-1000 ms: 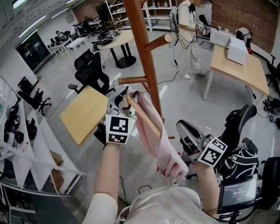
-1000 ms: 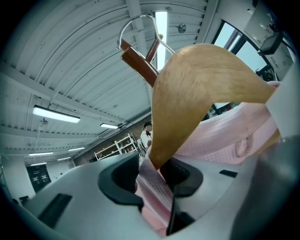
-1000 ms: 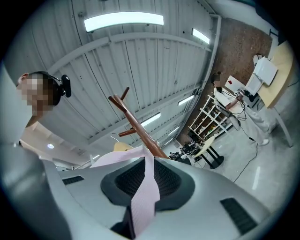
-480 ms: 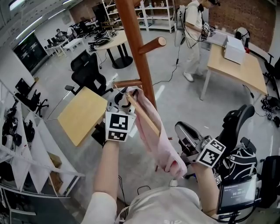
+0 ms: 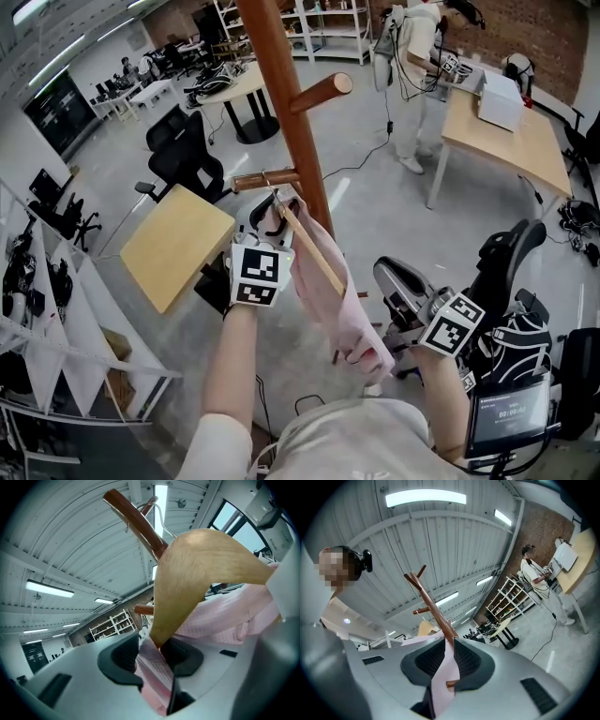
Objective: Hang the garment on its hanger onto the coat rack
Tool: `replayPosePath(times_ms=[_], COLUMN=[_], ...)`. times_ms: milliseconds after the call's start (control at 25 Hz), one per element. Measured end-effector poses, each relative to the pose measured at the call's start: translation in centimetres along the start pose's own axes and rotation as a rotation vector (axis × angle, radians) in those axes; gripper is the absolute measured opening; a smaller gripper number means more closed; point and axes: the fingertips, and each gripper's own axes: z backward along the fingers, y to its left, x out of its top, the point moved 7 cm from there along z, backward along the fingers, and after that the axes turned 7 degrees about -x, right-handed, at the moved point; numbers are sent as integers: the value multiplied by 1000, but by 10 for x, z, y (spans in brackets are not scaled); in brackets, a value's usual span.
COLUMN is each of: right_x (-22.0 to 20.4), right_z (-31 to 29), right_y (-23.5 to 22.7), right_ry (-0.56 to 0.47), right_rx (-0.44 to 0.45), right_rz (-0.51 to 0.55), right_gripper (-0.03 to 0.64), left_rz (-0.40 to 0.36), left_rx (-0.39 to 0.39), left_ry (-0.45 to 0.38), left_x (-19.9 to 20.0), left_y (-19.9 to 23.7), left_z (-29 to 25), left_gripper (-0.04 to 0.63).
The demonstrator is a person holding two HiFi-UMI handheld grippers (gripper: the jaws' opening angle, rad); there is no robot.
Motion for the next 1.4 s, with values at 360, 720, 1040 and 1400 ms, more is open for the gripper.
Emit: replayPosePath(times_ms=[360,720,1040,1400], right_x=[0,-11,-14,-19], right_z=[-9,5,16,25], right_y=[1,-10,-5,-2], right_ry=[19,25,8,-5], right_rx=[-19,-83,-121,-113], right_rz=[50,49,71,58], right_gripper=[64,64,64,64], left_rz=[17,83,111,207], left_rx=[-40,-9,56,-21], left_ry=[18,-82,-108,-169], left_x=[-15,-21,-25,-26], left_y=[-13,-18,-17,-14], left_z=[-17,-14,13,29], left_gripper=[143,143,152,272])
